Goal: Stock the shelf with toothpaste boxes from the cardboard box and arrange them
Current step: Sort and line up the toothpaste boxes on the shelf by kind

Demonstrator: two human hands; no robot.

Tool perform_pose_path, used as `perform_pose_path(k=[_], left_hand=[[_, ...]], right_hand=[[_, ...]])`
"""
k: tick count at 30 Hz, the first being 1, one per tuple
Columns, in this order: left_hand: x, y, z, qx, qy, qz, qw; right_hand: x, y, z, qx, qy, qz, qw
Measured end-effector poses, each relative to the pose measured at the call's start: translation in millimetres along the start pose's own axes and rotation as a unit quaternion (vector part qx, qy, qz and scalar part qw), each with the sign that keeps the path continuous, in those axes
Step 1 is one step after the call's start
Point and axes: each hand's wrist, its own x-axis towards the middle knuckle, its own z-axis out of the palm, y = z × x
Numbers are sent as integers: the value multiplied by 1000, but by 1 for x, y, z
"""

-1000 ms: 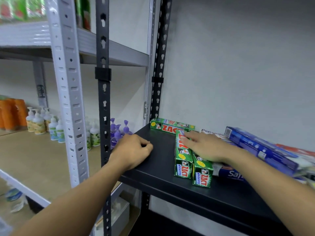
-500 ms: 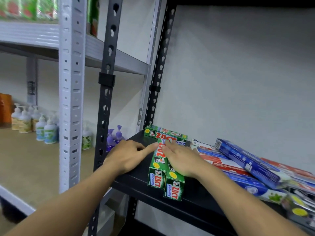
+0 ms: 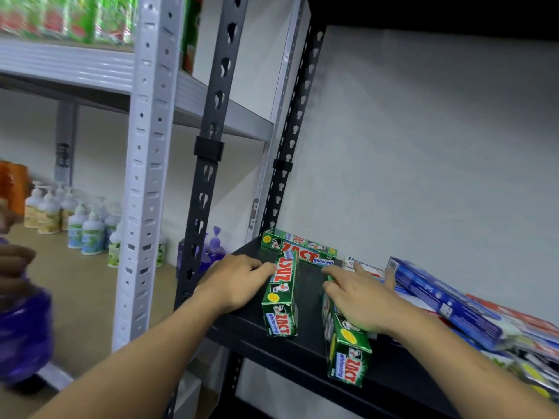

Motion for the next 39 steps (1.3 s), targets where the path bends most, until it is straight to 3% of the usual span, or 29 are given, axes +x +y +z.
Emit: perform_pose_path(k=[4, 9, 13, 19, 24, 31, 34, 37, 39], left_hand=[[1, 0, 0, 22, 11, 10, 1000], [-1, 3, 0, 80, 5, -7, 997], [-2, 5, -1, 73, 7, -13, 997], [-3, 3, -1, 53, 28, -12, 998], [-5, 3, 0, 49, 67, -27, 996], [-8, 6, 1, 66, 84, -31, 994], [-8, 7, 1, 72, 91, -26, 993], [-7, 6, 2, 68, 95, -16, 993], [-5, 6, 2, 71, 89, -11, 993]], right_hand=[[-10, 6, -6, 15, 7, 10, 1000], [-22, -22, -6, 10, 105, -58, 993], [-35, -49, -5, -19, 77, -94, 992], [-25, -66, 2, -77, 91, -65, 991], [-9, -69, -13, 56, 15, -39, 998], [39, -65, -15, 36, -17, -45, 998], [59, -49, -26, 162, -67, -45, 983], [71, -31, -30, 327, -135, -17, 935], [80, -24, -28, 301, -118, -18, 946]])
